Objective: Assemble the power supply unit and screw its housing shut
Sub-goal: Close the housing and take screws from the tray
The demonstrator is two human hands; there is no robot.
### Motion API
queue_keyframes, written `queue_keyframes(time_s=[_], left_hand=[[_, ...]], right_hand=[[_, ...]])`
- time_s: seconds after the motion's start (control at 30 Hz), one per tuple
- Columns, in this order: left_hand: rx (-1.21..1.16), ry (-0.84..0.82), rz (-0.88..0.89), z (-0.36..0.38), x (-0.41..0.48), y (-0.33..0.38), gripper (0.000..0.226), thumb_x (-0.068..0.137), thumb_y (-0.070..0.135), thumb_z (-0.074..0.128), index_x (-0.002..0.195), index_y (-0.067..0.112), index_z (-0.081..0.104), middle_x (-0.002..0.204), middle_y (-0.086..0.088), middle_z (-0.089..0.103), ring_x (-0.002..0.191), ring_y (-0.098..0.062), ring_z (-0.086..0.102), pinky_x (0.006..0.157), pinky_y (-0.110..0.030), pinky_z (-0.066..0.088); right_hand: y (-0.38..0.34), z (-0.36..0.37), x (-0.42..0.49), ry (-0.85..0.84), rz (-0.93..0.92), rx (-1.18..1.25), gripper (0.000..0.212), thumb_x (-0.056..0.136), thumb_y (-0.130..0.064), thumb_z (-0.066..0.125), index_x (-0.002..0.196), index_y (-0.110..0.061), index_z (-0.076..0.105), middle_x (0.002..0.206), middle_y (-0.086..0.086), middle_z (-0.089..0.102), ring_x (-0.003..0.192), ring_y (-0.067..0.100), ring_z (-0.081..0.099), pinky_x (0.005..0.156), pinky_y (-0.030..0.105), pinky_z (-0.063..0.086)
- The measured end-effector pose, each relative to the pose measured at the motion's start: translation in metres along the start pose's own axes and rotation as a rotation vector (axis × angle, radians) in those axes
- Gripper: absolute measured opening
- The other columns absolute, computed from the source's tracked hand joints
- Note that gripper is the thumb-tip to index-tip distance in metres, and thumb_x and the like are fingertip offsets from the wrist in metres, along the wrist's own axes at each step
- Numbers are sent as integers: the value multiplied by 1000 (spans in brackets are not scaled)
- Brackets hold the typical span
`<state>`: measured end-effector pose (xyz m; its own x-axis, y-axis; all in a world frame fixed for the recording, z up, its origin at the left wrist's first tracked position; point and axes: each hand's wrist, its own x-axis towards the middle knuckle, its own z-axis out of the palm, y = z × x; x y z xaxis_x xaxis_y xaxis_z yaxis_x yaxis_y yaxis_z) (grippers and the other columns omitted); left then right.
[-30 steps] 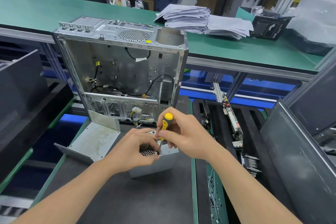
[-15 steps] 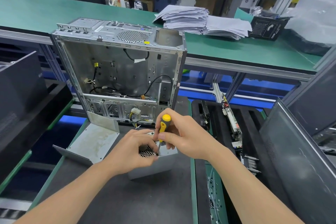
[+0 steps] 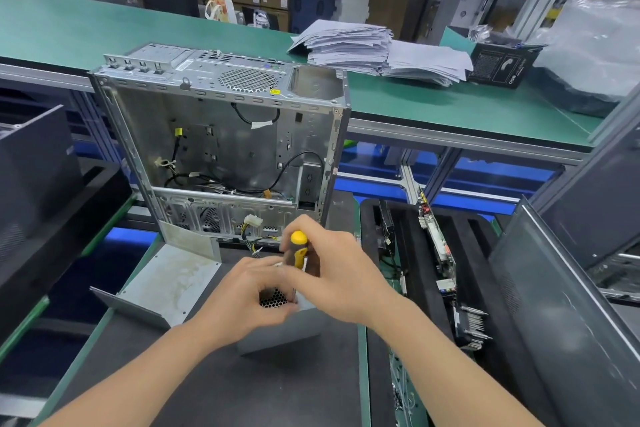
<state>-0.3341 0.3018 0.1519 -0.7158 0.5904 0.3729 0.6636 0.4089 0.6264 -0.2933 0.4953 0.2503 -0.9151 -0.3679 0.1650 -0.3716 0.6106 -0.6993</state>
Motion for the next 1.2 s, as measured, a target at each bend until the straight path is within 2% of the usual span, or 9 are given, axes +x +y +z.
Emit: queue_keyframes(time_s=[0.13,0.4,0.5,0.63,0.77,0.9,1.0,1.1,1.2], left_hand=[[-7,-7,37,-1,1,3,17,76,21,82,78,29,68,89,19,63,88,0,58,80,-23,44],[-2,18,-4,1,0,5,9,74,26,81,75,32,74,97,36,66,99,13,58,88,-24,38],[-15,7,-8,0,0,3,8,76,29,81,77,31,74,94,31,67,98,10,59,86,-27,38],[0,22,7,1,0,-1,30,75,23,87,78,40,62,90,22,63,88,1,57,81,-24,40],[-8,29,45,1,3,1,67,71,15,90,74,58,39,82,30,55,80,6,52,74,-25,40],[-12,17,21,1,0,-1,21,75,24,80,78,36,63,91,21,68,95,-4,63,83,-41,47],[7,41,-11,3,-1,0,6,72,32,77,76,34,73,101,28,71,116,8,59,97,-25,37],[3,48,-13,4,-1,1,3,72,32,78,75,32,76,102,34,69,102,11,62,92,-24,38],[-21,40,-11,2,0,-1,8,74,33,78,76,36,71,96,32,67,95,8,61,88,-33,41]], right_hand=[[2,-16,3,-259,-36,78,23,94,-11,71,107,-25,57,97,0,72,80,27,67,78,52,55],[2,12,0,293,210,-40,45,83,-41,81,85,-23,39,65,-2,61,62,25,55,61,43,52],[3,20,1,356,205,-123,41,84,-43,77,85,-24,41,63,-5,55,62,20,47,60,39,49],[6,0,1,-5,-7,87,18,87,-18,75,94,-27,60,81,-13,67,71,12,58,68,27,48],[12,-20,4,-339,-123,138,17,92,-3,72,102,-17,69,98,-7,71,85,22,65,79,38,55],[14,-15,6,-144,8,167,22,85,-18,86,92,-17,64,82,-1,72,66,23,69,66,37,59],[14,-1,6,108,115,22,40,77,-37,89,83,-19,54,67,3,66,60,26,64,62,45,56],[11,14,6,302,213,-41,49,76,-48,85,74,-18,47,59,2,58,52,15,48,54,43,51],[10,10,6,209,138,-18,32,80,-43,83,75,-20,61,69,-3,62,64,10,53,61,33,49]])
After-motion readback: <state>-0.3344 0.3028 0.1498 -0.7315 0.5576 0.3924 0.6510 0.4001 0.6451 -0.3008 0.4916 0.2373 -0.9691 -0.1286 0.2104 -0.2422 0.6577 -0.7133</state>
